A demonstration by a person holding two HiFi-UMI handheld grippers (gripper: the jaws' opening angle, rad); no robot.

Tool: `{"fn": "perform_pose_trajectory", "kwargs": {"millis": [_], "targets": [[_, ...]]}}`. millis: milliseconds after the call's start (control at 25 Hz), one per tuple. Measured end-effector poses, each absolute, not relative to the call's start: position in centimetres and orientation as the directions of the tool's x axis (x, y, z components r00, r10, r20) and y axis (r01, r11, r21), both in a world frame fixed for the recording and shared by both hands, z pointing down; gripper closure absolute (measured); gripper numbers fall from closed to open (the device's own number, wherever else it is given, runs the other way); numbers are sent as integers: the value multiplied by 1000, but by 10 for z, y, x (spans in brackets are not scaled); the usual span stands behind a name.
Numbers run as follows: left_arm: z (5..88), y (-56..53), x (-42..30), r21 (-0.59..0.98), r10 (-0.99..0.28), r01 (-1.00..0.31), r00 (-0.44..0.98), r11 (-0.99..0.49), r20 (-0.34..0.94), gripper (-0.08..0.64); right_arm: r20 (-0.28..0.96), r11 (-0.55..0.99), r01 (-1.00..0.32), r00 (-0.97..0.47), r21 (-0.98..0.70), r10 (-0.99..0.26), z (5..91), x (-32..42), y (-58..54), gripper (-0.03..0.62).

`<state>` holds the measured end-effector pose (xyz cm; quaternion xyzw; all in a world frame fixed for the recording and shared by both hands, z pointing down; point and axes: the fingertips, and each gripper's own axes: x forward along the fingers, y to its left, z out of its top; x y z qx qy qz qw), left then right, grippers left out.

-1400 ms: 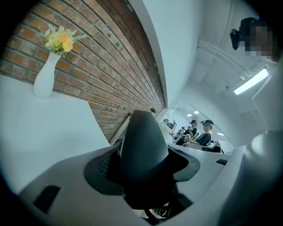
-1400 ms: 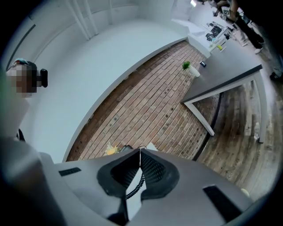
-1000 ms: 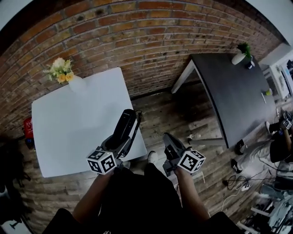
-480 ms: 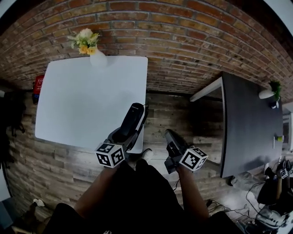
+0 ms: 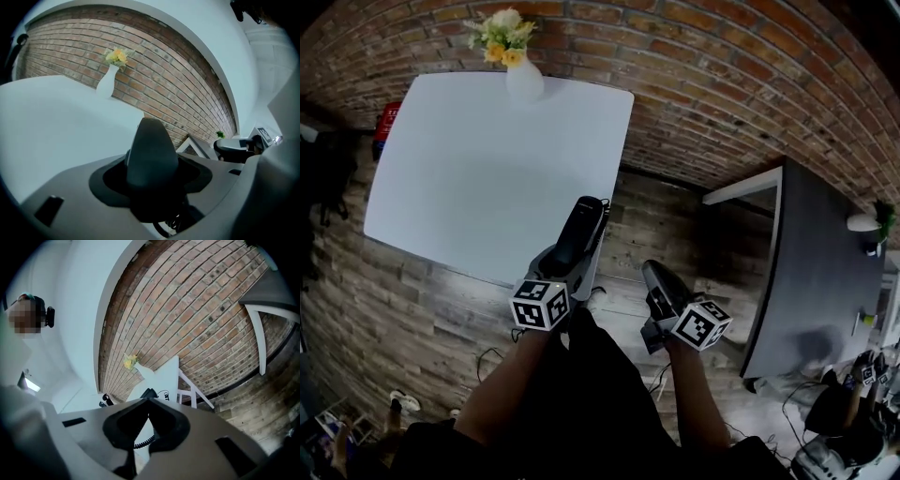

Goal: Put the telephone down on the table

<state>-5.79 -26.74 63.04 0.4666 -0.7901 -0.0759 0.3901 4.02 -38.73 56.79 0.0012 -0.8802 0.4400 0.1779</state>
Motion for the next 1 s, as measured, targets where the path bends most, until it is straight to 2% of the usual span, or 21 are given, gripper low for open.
{"fn": "perform_pose_trajectory", "kwargs": {"millis": [240,680,1000], "targets": [[658,-265,-62,450,-761,-661,-299,601,576,282,333,612,-170,-929,-772,161,578,44,-376,571],[681,-260,-71,212,-620,-686,-426,697,659,282,361,612,-202,-921,-765,148,583,56,-365,571],[697,-266,-69,155,-565,-694,-413,703,714,281,360,613,-210,-924,-761,130,583,59,-363,571]]}}
